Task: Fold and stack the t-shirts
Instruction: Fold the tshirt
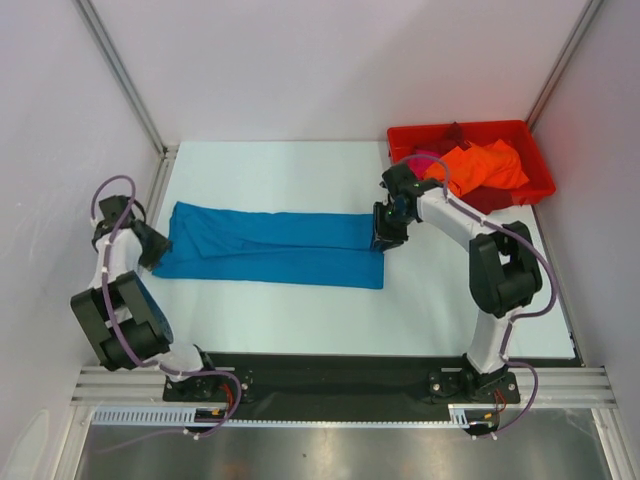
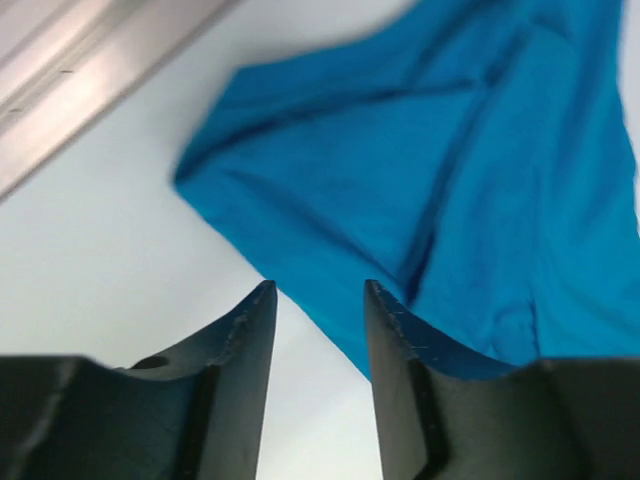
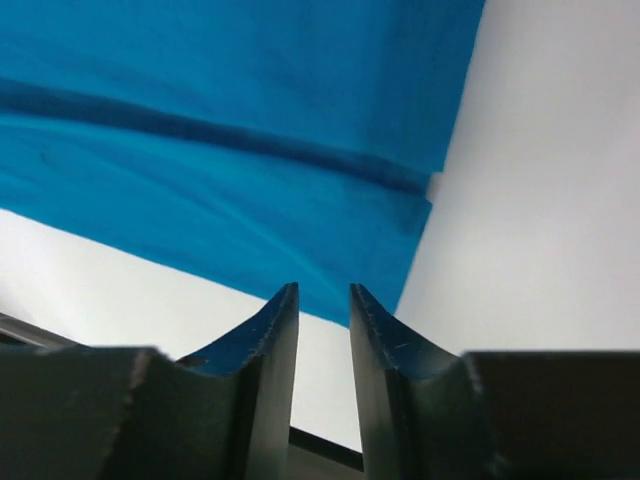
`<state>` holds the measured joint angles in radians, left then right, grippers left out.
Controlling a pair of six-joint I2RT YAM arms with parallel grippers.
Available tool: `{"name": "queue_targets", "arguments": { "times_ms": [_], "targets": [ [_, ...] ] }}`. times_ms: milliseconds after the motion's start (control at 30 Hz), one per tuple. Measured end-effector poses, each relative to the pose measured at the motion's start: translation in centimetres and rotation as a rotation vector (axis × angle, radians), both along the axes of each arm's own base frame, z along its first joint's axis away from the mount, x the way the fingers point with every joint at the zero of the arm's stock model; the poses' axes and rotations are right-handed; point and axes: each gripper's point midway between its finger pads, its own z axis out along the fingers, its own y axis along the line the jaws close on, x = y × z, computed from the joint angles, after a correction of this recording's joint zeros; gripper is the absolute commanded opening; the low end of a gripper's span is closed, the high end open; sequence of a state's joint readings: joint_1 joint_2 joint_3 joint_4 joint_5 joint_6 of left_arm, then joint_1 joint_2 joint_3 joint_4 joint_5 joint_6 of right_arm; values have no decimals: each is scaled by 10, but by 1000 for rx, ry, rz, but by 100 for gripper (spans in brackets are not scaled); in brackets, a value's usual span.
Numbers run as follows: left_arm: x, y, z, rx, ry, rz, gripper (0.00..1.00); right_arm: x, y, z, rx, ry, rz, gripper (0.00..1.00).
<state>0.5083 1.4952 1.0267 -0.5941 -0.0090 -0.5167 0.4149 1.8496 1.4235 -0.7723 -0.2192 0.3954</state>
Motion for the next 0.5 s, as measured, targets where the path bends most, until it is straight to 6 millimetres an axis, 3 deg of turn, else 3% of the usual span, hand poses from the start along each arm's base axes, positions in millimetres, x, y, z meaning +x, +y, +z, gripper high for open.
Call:
{"name": "queue_targets", "arguments": {
  "times_ms": [167, 267, 367, 500],
  "targets": [
    [22, -59, 15, -20, -60, -186, 53, 2, 8, -32, 12, 76, 4, 27],
    [25, -88, 9, -74, -82, -254, 49, 1, 8, -51, 5, 116, 1, 27],
    [21, -97, -3, -127, -71, -258, 41, 2, 6, -58, 0, 132, -6, 27],
    [28, -100, -16, -163, -64, -253, 54, 4, 6, -57, 4, 122, -5, 27]
  ]
}}
